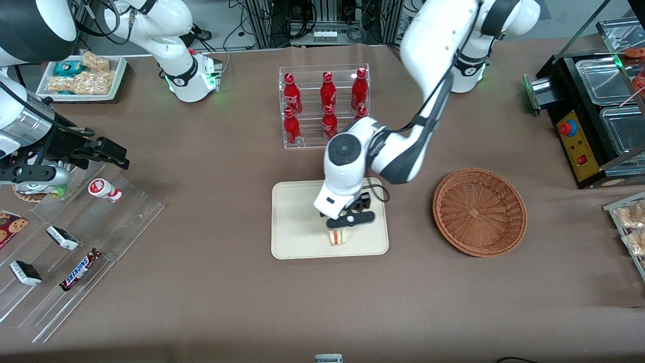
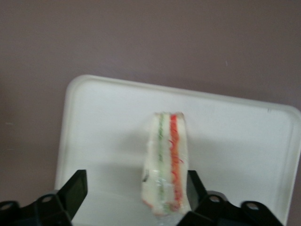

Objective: Place sandwich from basket to tray

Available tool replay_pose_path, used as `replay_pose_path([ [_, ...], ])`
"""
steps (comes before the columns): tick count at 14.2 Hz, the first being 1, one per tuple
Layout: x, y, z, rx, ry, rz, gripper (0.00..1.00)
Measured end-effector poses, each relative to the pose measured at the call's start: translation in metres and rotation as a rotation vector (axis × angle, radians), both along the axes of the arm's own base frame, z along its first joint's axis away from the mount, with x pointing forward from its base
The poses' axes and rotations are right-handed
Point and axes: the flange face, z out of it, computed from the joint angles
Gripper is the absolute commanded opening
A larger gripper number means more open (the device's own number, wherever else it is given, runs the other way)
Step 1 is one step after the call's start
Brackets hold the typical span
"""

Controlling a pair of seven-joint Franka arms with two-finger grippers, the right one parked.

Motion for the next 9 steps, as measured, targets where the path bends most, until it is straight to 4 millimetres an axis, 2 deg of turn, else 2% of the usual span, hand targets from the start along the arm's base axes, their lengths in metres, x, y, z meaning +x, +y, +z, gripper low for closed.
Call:
replay_pose_path([
  [1, 0.013, 0.031, 0.038, 0.002, 0.004, 0.047, 1.0],
  [3, 0.033, 0.114, 0.115, 0.004, 0.013, 0.155, 1.0],
  [5, 0.036, 0.198, 0.172, 0.009, 0.035, 0.206, 1.0],
  [7, 0.022, 0.265, 0.205, 0.014, 0.062, 0.188, 1.0],
  [9, -0.002, 0.321, 0.222, 0.013, 0.085, 0.135, 1.0],
])
